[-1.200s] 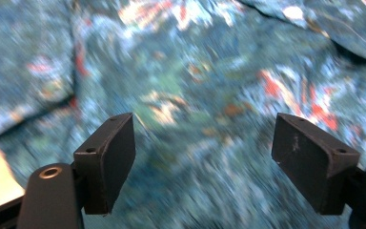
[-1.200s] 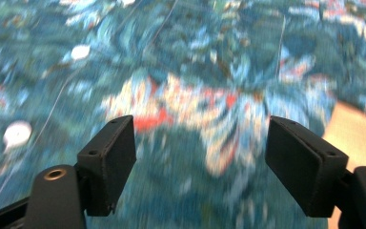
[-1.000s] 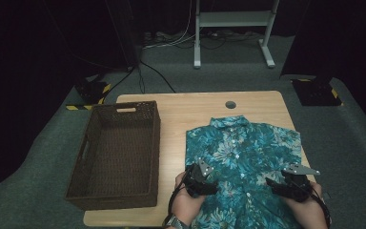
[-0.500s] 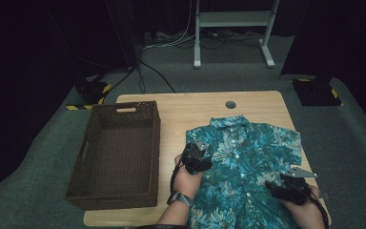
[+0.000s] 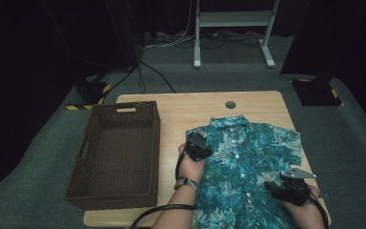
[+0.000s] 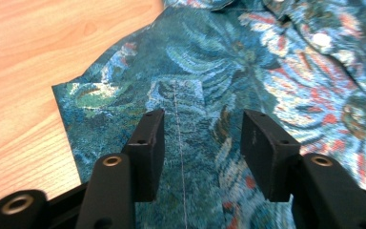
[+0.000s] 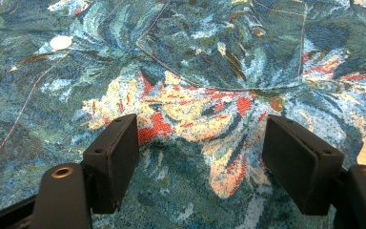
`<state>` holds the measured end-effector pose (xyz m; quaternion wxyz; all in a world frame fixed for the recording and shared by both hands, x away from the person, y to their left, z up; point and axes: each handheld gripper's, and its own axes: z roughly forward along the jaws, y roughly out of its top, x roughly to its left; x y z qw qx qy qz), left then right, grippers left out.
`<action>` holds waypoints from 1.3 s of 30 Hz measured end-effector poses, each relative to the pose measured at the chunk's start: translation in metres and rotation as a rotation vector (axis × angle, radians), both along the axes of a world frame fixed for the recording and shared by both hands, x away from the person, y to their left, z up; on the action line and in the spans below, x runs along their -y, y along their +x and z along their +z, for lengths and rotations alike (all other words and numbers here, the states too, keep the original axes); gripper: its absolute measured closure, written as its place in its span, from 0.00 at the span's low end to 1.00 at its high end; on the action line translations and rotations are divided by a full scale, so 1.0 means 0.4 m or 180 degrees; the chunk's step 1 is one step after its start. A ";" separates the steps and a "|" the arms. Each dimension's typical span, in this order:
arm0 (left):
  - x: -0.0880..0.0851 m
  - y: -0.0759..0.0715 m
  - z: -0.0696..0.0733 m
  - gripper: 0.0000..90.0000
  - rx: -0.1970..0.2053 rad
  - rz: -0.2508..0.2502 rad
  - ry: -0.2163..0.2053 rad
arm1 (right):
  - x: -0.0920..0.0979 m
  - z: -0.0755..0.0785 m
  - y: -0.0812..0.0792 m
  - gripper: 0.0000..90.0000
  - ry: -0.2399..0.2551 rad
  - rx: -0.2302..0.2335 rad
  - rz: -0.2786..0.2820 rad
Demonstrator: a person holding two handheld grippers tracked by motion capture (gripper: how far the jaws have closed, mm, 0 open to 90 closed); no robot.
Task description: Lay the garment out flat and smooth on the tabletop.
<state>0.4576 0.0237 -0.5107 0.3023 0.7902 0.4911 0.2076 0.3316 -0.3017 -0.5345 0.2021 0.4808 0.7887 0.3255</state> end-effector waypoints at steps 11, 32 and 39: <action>-0.004 0.027 -0.022 0.66 -0.0070 0.0113 -0.0015 | 0.000 0.000 0.001 0.32 -0.0003 -0.0006 0.0012; -0.013 0.035 -0.030 0.87 -0.0179 0.0125 -0.0072 | 0.000 0.000 0.001 0.32 -0.0001 -0.0002 0.0010; -0.022 0.039 -0.022 0.95 -0.0207 0.0143 -0.0096 | -0.002 0.000 0.001 0.32 0.0004 0.0000 -0.0003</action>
